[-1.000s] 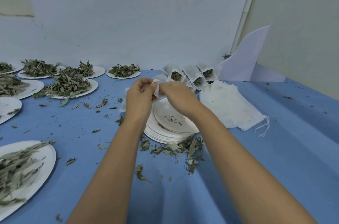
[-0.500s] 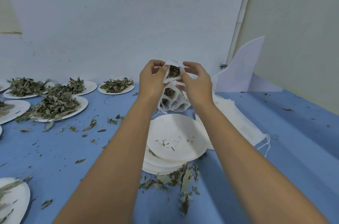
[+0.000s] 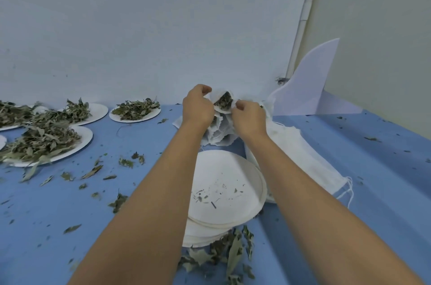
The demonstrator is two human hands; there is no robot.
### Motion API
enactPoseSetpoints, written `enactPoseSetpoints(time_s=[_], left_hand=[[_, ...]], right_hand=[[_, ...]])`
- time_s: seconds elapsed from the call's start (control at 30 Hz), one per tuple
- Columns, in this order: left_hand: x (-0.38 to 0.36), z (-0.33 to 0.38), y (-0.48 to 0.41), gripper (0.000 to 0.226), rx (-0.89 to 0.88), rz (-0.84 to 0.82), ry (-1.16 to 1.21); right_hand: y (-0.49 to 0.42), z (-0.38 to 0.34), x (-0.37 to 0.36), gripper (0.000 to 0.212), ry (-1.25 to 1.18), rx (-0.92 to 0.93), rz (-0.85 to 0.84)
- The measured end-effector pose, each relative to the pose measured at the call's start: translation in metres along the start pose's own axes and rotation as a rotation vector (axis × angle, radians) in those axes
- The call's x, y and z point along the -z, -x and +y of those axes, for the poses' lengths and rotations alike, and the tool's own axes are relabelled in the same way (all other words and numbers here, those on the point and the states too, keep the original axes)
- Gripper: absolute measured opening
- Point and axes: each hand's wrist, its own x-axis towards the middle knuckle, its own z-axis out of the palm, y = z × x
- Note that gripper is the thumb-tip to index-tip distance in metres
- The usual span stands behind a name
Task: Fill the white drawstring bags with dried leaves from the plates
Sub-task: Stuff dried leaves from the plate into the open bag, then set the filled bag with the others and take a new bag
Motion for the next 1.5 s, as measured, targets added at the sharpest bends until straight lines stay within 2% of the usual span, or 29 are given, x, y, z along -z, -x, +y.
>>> enactPoseSetpoints(time_s=[0.03,0.1,0.2,0.3,0.43,0.6,0.73,0.83,0.93,1.0,1.07,1.17,1.23,1.33,1.5], left_hand=[[0.005,0.001,0.004,0.051,-0.011,0.028,0.016],[0.020,0.001,0.014,0.048,-0.022,0.065,0.042],[0.047,-0.009,0.040,0.037,0.013,0.101,0.056],[0.068,-0.033,0.077,0.031,0.126,0.127,0.053],[0.079,-0.052,0.114,0.032,0.244,0.182,0.056],[0.069,-0.052,0.133,0.037,0.326,0.138,0.248],[0.069,-0.054,0.136,0.035,0.311,0.163,0.248],[0.076,-0.057,0.135,0.035,0.295,0.185,0.240],[0.094,-0.060,0.128,0.035,0.298,0.278,0.200],[0.115,-0.064,0.115,0.037,0.418,0.384,0.295],[0.138,-0.074,0.099,0.040,0.571,0.462,0.553],[0.169,-0.090,0.081,0.043,0.621,0.461,0.851],[0.184,-0.100,0.069,0.043,0.631,0.489,0.977],[0.196,-0.111,0.054,0.040,0.701,0.537,1.164],[0.205,-0.128,0.041,0.038,0.740,0.547,1.204]], right_hand=[[0.006,-0.001,0.004,0.022,-0.056,-0.005,0.037],[0.020,-0.001,0.015,0.024,-0.141,-0.028,0.053],[0.047,0.006,0.032,0.029,-0.180,-0.042,-0.088],[0.074,0.016,0.040,0.039,-0.147,-0.096,-0.191],[0.096,0.018,0.037,0.031,-0.228,-0.208,-0.248],[0.113,0.012,0.015,0.023,-0.293,-0.226,-0.267],[0.125,0.007,0.005,0.034,-0.246,-0.185,-0.289],[0.126,0.002,0.004,0.037,-0.172,-0.156,-0.223],[0.123,-0.013,0.002,0.035,-0.095,-0.039,-0.097],[0.119,-0.033,-0.009,0.033,-0.114,0.044,-0.111],[0.113,-0.057,-0.032,0.032,-0.205,0.049,-0.227],[0.106,-0.093,-0.079,0.024,-0.507,-0.173,-0.474],[0.101,-0.112,-0.112,0.016,-0.602,-0.325,-0.597],[0.094,-0.127,-0.151,0.021,-0.603,-0.392,-0.666],[0.092,-0.133,-0.180,0.030,-0.607,-0.436,-0.681]])
